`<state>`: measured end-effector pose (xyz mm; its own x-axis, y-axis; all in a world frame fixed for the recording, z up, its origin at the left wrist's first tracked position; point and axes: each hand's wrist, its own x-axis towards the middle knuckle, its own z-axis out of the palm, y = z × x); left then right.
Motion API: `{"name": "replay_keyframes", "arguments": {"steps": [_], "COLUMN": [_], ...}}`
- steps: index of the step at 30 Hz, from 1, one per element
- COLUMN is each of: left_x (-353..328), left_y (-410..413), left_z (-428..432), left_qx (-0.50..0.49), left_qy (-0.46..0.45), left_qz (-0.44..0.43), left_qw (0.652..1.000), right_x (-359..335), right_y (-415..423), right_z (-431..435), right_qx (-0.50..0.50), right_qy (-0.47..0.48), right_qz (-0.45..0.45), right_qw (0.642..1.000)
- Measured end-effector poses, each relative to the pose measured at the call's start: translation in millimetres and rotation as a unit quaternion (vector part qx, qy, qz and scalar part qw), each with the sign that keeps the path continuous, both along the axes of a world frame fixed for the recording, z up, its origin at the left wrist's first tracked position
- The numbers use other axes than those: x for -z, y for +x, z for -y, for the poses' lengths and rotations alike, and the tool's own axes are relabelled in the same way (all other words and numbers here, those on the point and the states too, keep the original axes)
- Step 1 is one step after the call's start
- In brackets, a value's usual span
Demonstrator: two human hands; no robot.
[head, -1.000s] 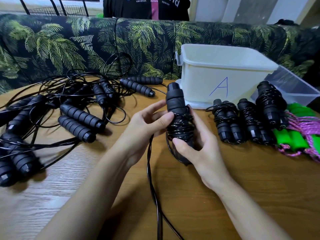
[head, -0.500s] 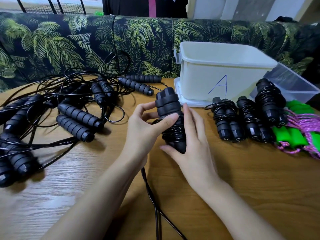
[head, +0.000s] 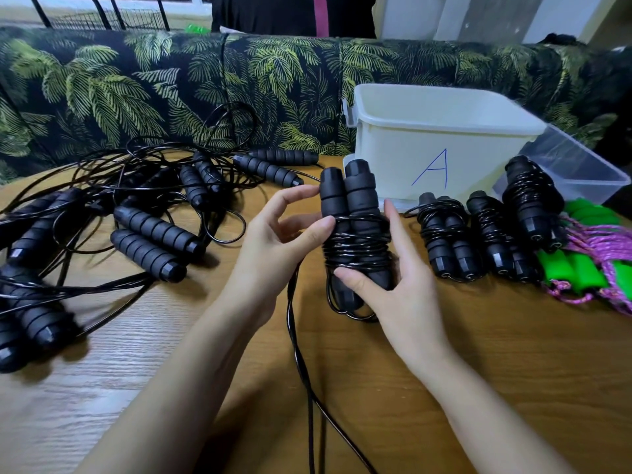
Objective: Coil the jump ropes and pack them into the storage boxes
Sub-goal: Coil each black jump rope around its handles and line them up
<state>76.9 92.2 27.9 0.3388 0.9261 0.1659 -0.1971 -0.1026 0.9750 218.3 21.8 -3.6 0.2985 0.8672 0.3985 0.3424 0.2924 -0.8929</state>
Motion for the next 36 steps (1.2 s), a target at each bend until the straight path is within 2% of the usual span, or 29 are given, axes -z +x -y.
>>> {"name": "replay_keyframes", "arguments": {"steps": [8, 12, 16, 19, 24, 27, 30, 32, 36], "left_x": [-1, -2, 2, 4, 9, 10, 9, 7, 2], "left_y": [-7, -7, 1, 7, 10, 14, 16, 15, 8], "left_z": [-6, -6, -1, 3, 9, 14, 17, 15, 9], "left_qx": [0.041, 0.042, 0.010, -0.029, -0.089, -0.088, -0.059, -0.026, 0.037], "left_qy": [-0.035, -0.050, -0.065, -0.038, 0.014, 0.043, 0.066, 0.079, 0.102], "left_qz": [-0.024, -0.023, -0.004, -0.005, -0.004, -0.021, -0.029, -0.029, -0.034], "left_qw": [0.998, 0.998, 0.998, 0.999, 0.996, 0.995, 0.996, 0.996, 0.994], "right_x": [-9, -8, 2, 7, 10, 9, 7, 8, 7], "right_y": [1, 2, 3, 4, -4, -9, -10, -6, -1], "right_z": [3, 3, 0, -3, 0, 3, 3, 2, 1], "right_qx": [-0.053, -0.060, 0.003, 0.061, 0.053, 0.104, 0.161, 0.165, 0.111], "right_qy": [-0.009, -0.008, -0.002, 0.022, -0.024, -0.050, -0.028, -0.002, 0.038], "right_qz": [-0.066, -0.059, 0.037, 0.129, 0.232, 0.282, 0.332, 0.331, 0.229], "right_qw": [0.996, 0.996, 0.999, 0.989, 0.971, 0.953, 0.929, 0.929, 0.966]}}
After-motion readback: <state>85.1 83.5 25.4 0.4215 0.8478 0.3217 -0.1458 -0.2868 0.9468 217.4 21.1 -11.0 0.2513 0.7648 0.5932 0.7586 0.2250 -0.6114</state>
